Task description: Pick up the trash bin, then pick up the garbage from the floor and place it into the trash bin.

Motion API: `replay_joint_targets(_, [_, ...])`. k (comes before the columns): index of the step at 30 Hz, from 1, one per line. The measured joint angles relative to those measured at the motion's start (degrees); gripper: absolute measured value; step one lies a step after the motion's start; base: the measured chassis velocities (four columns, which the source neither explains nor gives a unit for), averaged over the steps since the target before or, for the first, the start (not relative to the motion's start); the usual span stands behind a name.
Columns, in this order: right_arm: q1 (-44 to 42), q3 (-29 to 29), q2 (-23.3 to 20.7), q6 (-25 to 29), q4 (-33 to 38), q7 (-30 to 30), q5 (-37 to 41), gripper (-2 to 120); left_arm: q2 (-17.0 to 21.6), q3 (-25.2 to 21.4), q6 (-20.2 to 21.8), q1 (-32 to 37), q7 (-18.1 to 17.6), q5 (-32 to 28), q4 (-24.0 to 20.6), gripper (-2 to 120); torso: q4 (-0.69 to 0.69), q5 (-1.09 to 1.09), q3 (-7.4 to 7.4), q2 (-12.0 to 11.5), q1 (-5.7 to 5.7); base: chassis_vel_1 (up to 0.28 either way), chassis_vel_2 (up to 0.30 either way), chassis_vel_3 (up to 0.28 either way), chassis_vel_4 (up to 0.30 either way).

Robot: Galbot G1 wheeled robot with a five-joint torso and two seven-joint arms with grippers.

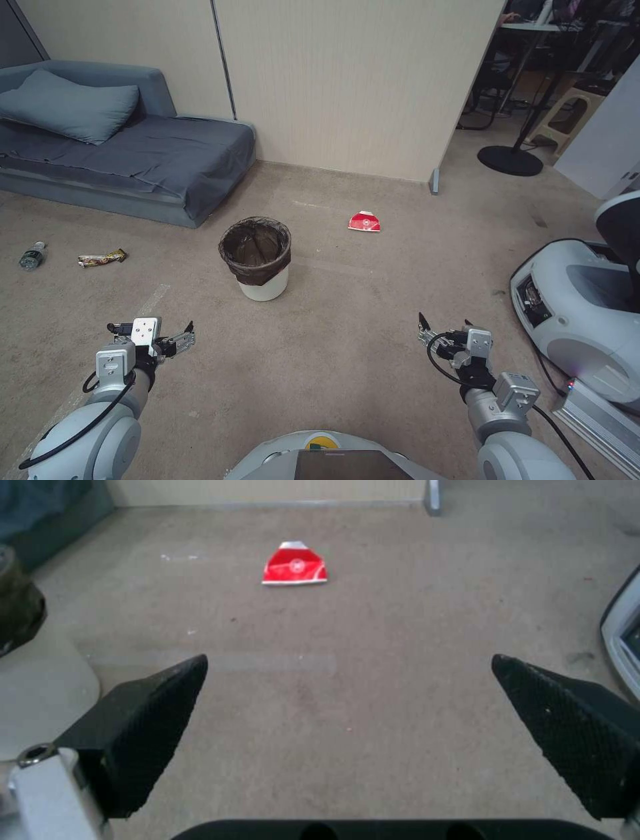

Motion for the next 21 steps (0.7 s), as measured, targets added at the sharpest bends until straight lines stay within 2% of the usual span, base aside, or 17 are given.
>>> replay_joint_targets(21, [0.0, 0.0, 0.1, 0.3, -0.2, -0.1, -0.1, 100, 0.0, 0.0, -0.2, -0.1, 0.3, 0.0, 0.2, 100, 0.0, 0.0, 0.0, 0.0, 0.0, -0.078, 0.082, 0.077, -0.079])
